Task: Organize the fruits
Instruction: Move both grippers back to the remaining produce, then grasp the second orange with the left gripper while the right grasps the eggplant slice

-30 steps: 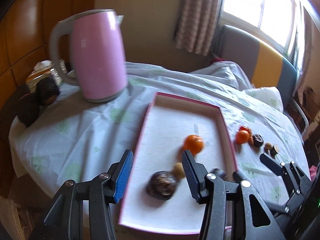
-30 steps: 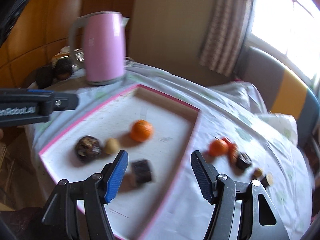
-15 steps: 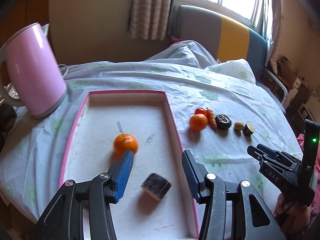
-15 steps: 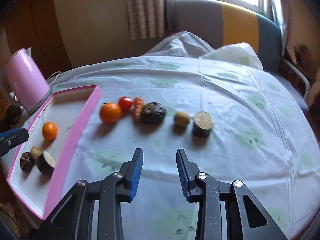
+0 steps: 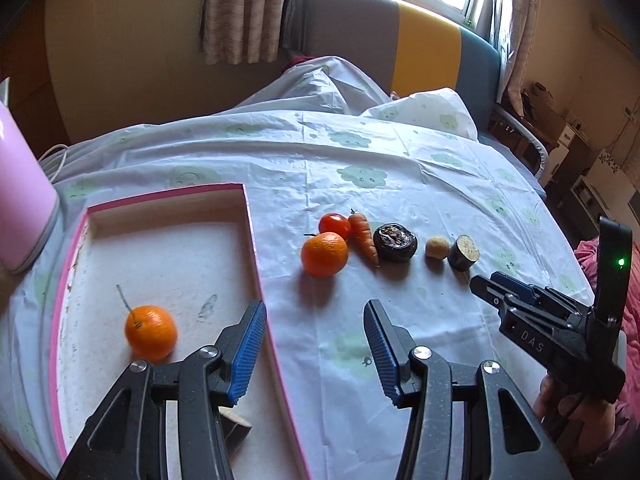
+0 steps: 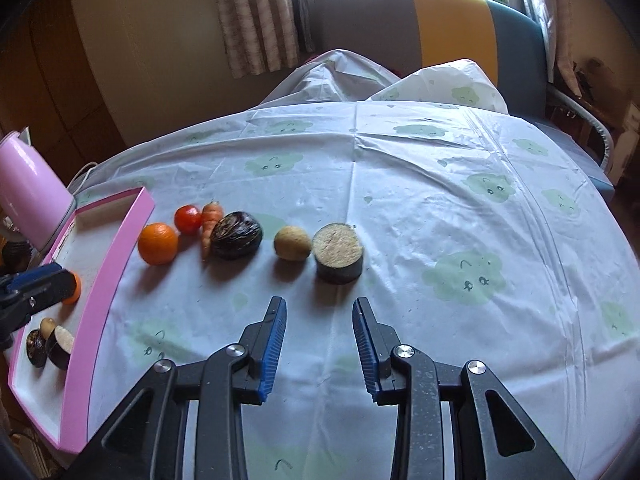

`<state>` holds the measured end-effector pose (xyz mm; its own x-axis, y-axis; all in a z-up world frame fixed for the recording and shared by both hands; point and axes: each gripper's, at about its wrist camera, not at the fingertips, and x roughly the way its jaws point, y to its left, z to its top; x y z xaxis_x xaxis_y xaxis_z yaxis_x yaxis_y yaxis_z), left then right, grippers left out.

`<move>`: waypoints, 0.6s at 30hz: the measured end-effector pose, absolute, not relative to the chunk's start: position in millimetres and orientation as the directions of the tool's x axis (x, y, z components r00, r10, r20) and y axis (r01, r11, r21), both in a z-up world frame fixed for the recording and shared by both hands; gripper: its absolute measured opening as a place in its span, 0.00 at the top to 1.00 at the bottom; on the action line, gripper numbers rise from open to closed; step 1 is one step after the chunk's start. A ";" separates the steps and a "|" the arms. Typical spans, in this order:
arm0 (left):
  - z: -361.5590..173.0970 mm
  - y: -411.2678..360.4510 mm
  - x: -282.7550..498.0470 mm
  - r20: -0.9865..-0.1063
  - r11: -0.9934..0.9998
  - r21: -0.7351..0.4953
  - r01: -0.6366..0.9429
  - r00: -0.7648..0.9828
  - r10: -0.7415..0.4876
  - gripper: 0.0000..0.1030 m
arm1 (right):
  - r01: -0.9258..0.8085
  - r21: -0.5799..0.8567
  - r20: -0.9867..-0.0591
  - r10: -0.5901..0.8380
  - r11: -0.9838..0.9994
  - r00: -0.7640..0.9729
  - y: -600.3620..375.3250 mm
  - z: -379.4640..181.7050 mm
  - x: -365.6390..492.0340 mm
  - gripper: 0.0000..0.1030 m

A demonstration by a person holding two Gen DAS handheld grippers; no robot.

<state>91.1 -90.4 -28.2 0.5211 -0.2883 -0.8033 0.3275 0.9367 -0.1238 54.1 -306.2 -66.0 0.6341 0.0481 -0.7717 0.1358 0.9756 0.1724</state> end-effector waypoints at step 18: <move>-53.1 -108.8 134.6 -0.840 0.936 -0.159 0.315 0.454 -0.296 0.50 | 0.095 0.117 -0.772 0.031 0.989 0.635 -313.8 -84.0 94.0 0.68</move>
<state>134.6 -108.8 -53.1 0.4544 -0.2956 -0.8403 0.3146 0.9358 -0.1590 94.0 -313.8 -84.0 0.6351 0.0306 -0.7719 0.0947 0.9886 0.1170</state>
